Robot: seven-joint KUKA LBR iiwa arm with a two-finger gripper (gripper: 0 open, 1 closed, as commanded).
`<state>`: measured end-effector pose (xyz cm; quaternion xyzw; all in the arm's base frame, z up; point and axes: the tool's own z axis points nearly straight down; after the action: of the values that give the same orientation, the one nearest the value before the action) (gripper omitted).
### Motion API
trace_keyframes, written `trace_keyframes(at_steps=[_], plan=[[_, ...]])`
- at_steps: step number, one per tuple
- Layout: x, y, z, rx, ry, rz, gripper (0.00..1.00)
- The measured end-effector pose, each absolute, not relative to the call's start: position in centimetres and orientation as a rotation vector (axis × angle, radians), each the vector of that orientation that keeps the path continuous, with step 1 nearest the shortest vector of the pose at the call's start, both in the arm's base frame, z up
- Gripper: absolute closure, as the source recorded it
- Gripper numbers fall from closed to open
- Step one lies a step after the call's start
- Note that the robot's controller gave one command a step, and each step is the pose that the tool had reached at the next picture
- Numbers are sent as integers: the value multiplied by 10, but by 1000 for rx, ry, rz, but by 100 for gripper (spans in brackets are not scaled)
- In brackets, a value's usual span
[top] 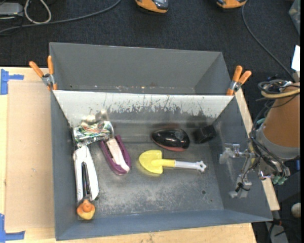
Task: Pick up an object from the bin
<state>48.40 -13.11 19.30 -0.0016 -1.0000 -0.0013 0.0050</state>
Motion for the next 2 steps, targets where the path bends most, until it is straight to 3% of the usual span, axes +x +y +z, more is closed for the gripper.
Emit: trace_keyframes(at_steps=[1, 2], plan=[[486, -130, 197, 4, -3140, -2, 0], [542, -79, 111, 198, -3135, -2, 0]])
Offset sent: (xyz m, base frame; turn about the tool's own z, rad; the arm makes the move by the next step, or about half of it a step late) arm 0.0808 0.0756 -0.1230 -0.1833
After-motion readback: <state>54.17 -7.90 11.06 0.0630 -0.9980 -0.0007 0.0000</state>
